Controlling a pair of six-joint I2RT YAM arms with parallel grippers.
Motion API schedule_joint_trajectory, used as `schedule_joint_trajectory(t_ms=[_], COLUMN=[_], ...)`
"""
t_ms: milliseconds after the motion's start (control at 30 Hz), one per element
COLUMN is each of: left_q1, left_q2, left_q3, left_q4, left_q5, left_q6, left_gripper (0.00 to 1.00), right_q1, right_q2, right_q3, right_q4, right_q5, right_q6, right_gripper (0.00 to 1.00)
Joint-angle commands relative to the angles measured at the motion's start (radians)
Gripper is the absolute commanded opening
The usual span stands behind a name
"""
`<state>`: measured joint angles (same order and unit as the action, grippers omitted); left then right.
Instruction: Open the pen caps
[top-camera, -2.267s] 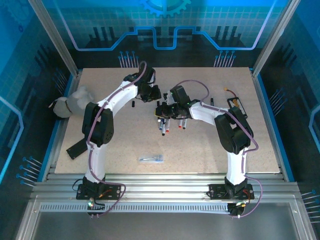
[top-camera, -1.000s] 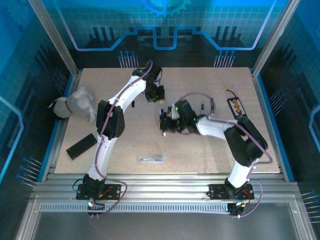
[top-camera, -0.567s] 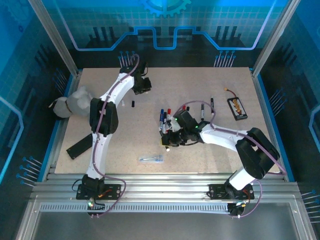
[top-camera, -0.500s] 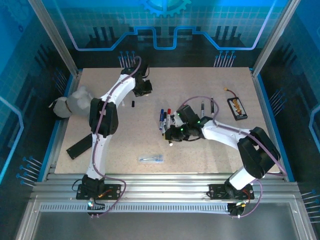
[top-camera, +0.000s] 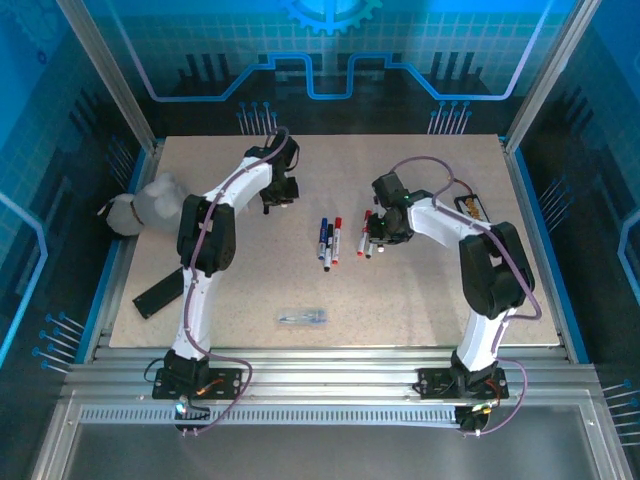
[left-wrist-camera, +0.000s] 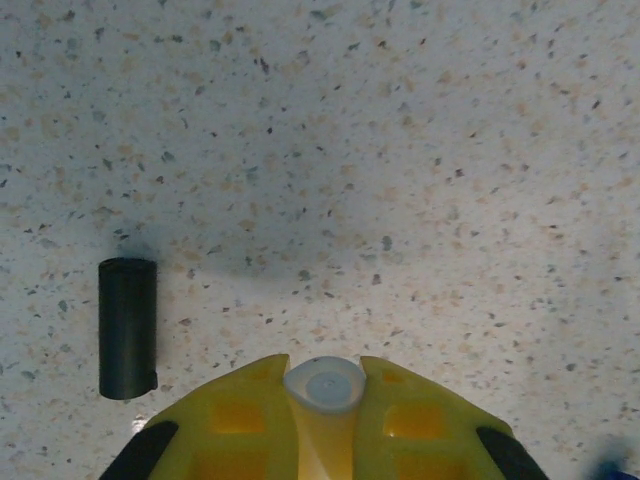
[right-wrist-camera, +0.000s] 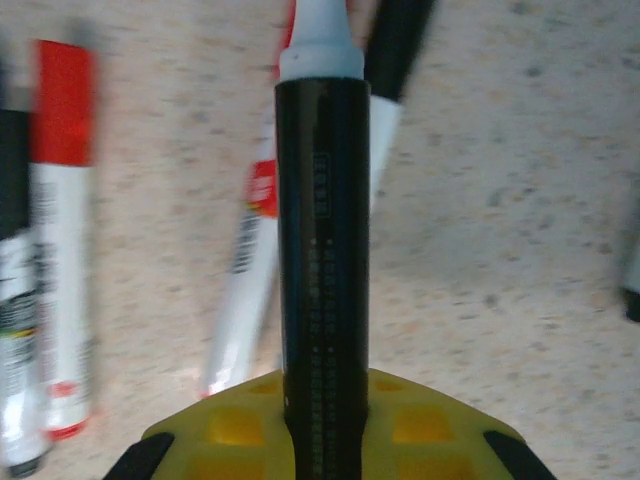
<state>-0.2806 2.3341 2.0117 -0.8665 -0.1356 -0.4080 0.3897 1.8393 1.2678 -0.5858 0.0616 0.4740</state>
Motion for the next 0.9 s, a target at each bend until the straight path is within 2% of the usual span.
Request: schedule_joint_trajectory(t_ms=[0,67,233,333,467,633,867], left_q1=[0.004,0.004,0.004,0.004,0.004,-0.001,-0.017], left_q2=[-0.019,-0.011,0.009,0.019,0.018,-0.002,-0.026], left_q3=[-0.01,-0.007,0.011,0.023,0.033,0.038,0.042], left_q4=[-0.017,-0.019,-0.028,-0.034,-0.041,-0.044,-0.043], left_q5=[-0.039,-0.041,-0.041,-0.038,-0.036,-0.038,-0.036], left_q6=[0.033,0.035,0.035,0.037,0.035,0.038,0.04], left_gripper=[0.03,0.07,0.29,0.34,0.35,0.36,0.36], right_q1=[-0.032,-0.043,-0.068,-0.078,-0.095,-0.109,-0.124], right_q2=[0.037,0.055,0.123,0.157,0.194,0.221,0.261], right_q3=[0.052,0.066,0.103,0.123,0.151,0.176,0.222], right_q4=[-0.064,-0.068,-0.084,-0.097,-0.126,-0.153,-0.196], right_q5=[0.076,0.086,0.099,0.121,0.176,0.233,0.295], right_q6=[-0.04,-0.041,-0.044,-0.045,-0.045,-0.035,-0.035], right_gripper=[0.0,0.0,0.0,0.0,0.0,0.11,0.18])
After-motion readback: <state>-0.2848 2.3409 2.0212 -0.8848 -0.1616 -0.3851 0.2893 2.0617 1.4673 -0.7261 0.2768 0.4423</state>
